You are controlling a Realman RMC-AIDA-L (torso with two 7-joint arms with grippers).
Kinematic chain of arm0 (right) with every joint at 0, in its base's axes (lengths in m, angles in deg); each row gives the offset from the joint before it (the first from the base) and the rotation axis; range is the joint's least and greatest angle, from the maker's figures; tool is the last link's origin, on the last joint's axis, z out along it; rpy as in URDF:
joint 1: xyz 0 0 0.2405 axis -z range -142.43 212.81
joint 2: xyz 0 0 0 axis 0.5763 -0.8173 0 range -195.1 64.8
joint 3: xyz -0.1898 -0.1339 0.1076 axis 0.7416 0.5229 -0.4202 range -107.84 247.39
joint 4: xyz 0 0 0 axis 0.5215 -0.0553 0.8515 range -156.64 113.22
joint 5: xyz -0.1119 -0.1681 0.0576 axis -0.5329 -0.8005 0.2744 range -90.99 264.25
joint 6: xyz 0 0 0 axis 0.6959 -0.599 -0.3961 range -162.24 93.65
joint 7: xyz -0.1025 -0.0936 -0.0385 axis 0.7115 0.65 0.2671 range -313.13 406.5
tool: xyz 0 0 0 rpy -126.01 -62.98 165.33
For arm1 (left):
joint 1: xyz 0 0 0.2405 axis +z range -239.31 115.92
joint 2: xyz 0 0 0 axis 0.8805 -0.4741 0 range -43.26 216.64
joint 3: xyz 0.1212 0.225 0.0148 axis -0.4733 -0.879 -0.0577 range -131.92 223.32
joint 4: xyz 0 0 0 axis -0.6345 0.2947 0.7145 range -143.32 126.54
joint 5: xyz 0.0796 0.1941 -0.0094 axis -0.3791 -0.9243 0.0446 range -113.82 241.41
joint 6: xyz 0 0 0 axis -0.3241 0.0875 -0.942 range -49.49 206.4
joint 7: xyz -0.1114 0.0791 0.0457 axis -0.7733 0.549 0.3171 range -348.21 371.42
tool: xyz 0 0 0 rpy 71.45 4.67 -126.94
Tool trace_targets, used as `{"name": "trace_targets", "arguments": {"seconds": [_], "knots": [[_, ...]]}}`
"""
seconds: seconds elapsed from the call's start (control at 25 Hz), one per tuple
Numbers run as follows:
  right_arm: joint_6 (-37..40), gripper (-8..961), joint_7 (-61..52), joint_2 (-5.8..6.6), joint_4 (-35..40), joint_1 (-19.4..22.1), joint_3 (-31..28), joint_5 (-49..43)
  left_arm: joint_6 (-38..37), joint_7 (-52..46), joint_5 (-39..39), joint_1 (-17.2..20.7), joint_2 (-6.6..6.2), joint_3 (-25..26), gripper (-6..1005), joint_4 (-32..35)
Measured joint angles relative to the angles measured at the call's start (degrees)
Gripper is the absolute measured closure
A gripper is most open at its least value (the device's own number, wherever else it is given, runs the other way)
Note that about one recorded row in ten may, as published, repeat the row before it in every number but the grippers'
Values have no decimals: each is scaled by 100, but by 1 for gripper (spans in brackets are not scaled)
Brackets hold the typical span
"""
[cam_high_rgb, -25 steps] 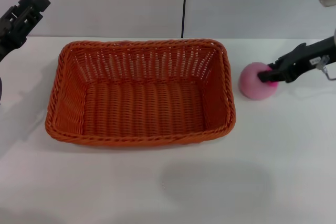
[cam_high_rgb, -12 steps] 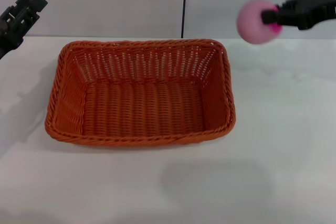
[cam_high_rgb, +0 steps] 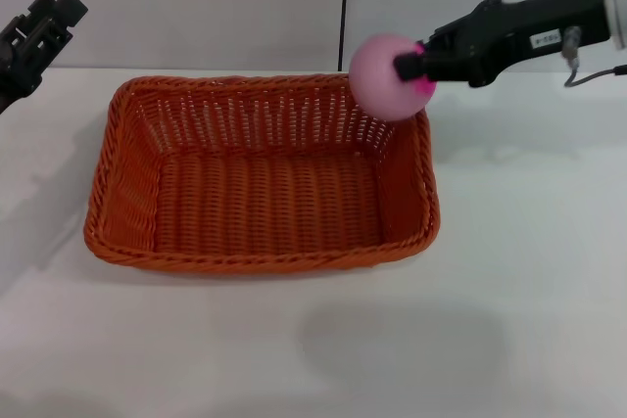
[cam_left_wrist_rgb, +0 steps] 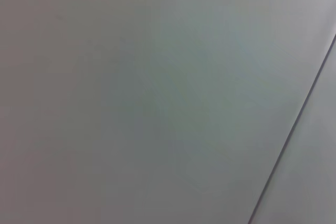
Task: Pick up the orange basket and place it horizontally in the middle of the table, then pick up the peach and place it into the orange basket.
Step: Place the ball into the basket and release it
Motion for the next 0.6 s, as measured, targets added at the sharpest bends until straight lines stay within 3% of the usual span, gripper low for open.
{"name": "trace_targets", "arguments": {"seconds": [0.12, 0.24, 0.6], "knots": [[-18, 837, 89, -10, -145, -87, 27, -65, -8, 3, 0, 16, 3, -5, 430, -1], [-19, 638, 196, -45, -157, -44, 34, -66, -35, 34, 0, 33, 9, -6, 430, -63], [0, 520, 284, -49, -37, 210, -78, -21, -102, 45, 0, 50, 14, -6, 430, -136]]}}
